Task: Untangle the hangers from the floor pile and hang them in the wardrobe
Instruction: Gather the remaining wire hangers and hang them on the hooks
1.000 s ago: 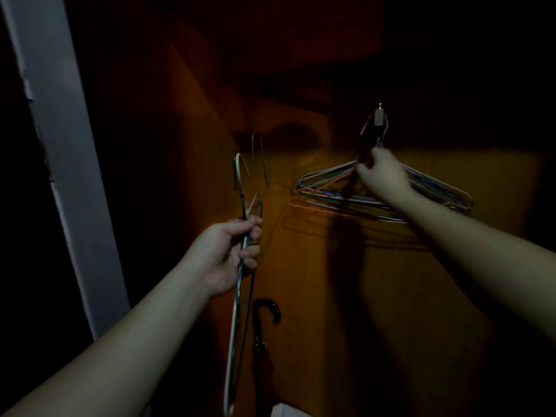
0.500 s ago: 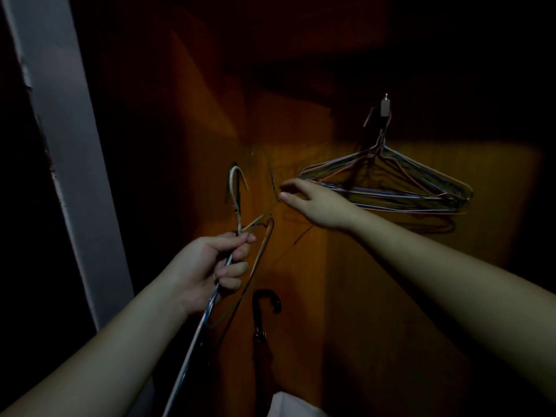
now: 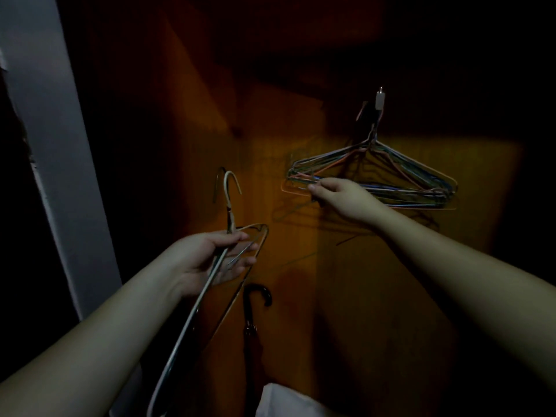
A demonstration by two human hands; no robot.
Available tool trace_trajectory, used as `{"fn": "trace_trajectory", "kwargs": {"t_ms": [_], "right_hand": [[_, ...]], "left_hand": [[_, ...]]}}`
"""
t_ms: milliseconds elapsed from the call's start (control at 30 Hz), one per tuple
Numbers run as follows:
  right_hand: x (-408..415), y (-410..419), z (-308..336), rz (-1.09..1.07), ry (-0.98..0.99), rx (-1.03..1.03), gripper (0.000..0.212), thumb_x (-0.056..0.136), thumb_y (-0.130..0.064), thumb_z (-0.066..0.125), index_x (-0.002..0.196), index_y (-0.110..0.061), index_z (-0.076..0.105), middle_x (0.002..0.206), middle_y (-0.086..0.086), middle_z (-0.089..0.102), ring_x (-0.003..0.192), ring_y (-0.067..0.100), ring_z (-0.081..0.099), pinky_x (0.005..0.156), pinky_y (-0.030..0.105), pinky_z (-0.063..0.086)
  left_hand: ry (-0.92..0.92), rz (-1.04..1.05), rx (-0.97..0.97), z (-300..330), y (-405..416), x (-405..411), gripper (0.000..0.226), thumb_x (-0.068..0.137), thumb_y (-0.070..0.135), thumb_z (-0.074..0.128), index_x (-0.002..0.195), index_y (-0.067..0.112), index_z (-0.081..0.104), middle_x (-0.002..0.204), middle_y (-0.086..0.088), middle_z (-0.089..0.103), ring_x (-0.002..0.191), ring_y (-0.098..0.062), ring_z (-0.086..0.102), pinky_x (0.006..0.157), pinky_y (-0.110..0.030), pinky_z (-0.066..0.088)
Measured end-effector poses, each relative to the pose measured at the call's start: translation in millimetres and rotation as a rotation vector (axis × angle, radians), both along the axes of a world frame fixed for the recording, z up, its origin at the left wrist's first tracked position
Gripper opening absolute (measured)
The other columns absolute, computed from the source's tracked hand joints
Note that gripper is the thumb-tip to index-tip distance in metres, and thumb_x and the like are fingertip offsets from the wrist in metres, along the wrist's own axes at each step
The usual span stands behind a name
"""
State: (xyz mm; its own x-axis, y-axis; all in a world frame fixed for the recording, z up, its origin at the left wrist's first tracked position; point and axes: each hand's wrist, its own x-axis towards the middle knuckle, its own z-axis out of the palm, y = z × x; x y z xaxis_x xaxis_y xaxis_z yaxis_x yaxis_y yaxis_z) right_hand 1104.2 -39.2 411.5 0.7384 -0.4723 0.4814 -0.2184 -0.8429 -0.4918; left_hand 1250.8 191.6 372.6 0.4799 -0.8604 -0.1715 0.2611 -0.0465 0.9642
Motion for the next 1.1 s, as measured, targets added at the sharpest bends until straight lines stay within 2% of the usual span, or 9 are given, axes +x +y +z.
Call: {"fn": "trace_trajectory", "kwargs": {"t_ms": [133,233,400,500,567,767,867,1000,1100], "right_hand": [[-36,-24,4,-0.135,-0.023,0.011,0.029,0.099,-0.046,0.046,0.083,-0.027,0.062,0.076,-0.007,0.06,0.071,0.007,0.054,0.06,0.023,0.038],[-60,-43,5,-0.242,-0.032,-0.012,0.031,0.1,-0.046,0.045,0.092,-0.022,0.063,0.077,-0.007,0.058,0.068,0.006,0.052,0.058,0.024,0.036],[-90,-71,5,-0.444,-0.039,-0.033,0.031,0.101,-0.045,0.043,0.102,-0.019,0.06,0.075,-0.003,0.058,0.059,0.011,0.05,0.05,0.026,0.034],[-102,-86,10,-0.556,-0.104,-0.049,0.033,0.101,-0.042,0.045,0.101,-0.012,0.059,0.079,0.003,0.06,0.066,0.017,0.055,0.053,0.029,0.041],[-105,-97,16,-0.608,-0.132,-0.031,0.033,0.101,-0.041,0.044,0.105,-0.011,0.057,0.089,0.008,0.062,0.075,0.023,0.056,0.065,0.036,0.046],[-98,-122,40,-0.622,-0.245,0.054,0.035,0.104,-0.031,0.04,0.125,-0.006,0.051,0.119,0.017,0.06,0.107,0.032,0.057,0.089,0.043,0.047],[-91,-132,52,-0.608,-0.269,0.067,0.036,0.104,-0.03,0.04,0.126,-0.004,0.052,0.122,0.019,0.059,0.111,0.033,0.056,0.09,0.042,0.045],[-77,-141,71,-0.585,-0.298,0.07,0.034,0.104,-0.029,0.038,0.126,-0.006,0.051,0.121,0.016,0.059,0.105,0.029,0.054,0.079,0.033,0.038],[-67,-143,84,-0.576,-0.331,0.049,0.034,0.104,-0.03,0.04,0.128,-0.008,0.051,0.121,0.013,0.058,0.108,0.027,0.054,0.082,0.034,0.04]], "left_hand": [[0.03,-0.007,-0.019,-6,-16,3,0.013,0.098,0.018,0.05,0.095,0.01,0.06,0.083,-0.006,0.067,0.047,-0.013,0.066,0.036,-0.021,0.048],[0.03,0.007,-0.017,-11,-30,9,0.014,0.1,0.022,0.049,0.099,0.012,0.059,0.09,-0.006,0.062,0.044,-0.011,0.064,0.035,-0.02,0.046],[0.001,0.01,-0.047,-6,-53,5,0.017,0.1,0.021,0.048,0.09,0.011,0.057,0.08,-0.004,0.056,0.036,-0.006,0.054,0.031,-0.016,0.039],[-0.004,0.051,-0.055,0,-62,-5,0.02,0.101,0.02,0.046,0.086,0.011,0.056,0.069,-0.002,0.054,0.03,-0.004,0.045,0.028,-0.014,0.032],[0.051,0.09,-0.092,3,-67,-11,0.016,0.101,0.016,0.047,0.089,0.011,0.058,0.063,-0.001,0.056,0.028,-0.003,0.039,0.028,-0.01,0.024],[0.157,0.154,-0.127,18,-81,-13,0.01,0.097,0.004,0.042,0.096,0.006,0.052,0.068,-0.003,0.05,0.03,-0.004,0.034,0.026,-0.012,0.02],[0.185,0.169,-0.139,25,-85,-13,0.012,0.096,0.002,0.04,0.096,0.005,0.051,0.068,-0.003,0.05,0.03,-0.004,0.035,0.026,-0.012,0.021],[0.166,0.185,-0.158,35,-91,-14,0.012,0.096,0.002,0.039,0.097,0.006,0.05,0.068,-0.003,0.051,0.032,-0.004,0.036,0.027,-0.012,0.021],[0.153,0.197,-0.17,42,-93,-19,0.013,0.096,0.002,0.039,0.097,0.006,0.051,0.068,-0.003,0.051,0.033,-0.004,0.036,0.027,-0.012,0.021]]}}
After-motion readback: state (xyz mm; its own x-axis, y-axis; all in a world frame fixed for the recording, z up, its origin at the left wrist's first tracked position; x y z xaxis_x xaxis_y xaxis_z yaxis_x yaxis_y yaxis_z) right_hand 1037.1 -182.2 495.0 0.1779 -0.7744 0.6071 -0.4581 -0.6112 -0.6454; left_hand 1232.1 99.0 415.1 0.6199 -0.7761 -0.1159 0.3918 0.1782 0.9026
